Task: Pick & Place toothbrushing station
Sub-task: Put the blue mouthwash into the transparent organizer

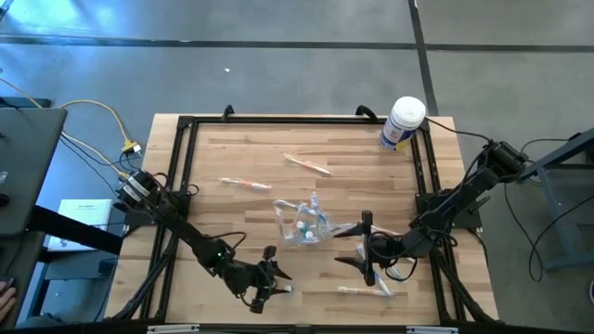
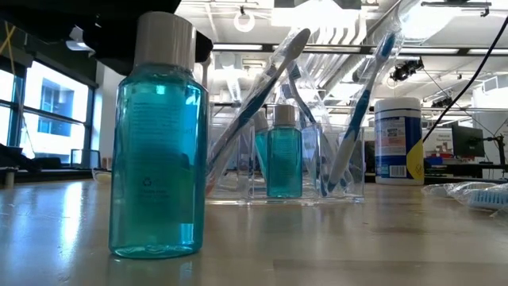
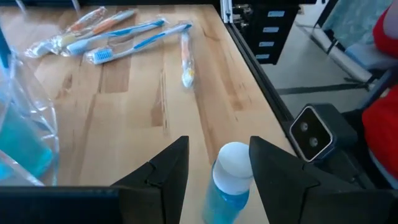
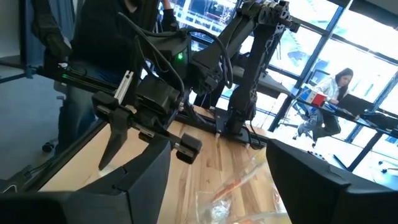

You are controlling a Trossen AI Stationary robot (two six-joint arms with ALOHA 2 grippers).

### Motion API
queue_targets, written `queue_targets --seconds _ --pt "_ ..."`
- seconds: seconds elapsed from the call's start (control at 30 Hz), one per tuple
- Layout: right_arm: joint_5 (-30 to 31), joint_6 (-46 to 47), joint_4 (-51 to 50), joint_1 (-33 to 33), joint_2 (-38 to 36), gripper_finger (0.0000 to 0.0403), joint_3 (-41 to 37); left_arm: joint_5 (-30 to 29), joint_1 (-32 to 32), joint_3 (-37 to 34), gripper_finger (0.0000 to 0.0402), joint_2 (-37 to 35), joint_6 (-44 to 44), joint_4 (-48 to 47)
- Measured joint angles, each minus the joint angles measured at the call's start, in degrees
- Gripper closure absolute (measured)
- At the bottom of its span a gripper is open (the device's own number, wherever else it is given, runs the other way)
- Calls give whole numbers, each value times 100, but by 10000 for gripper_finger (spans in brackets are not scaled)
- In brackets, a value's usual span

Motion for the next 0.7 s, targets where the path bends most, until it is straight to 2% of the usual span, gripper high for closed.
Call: queue_targets --seconds 0.7 --pt "30 96 -70 0 0 144 0 20 0 -15 239 8 472 166"
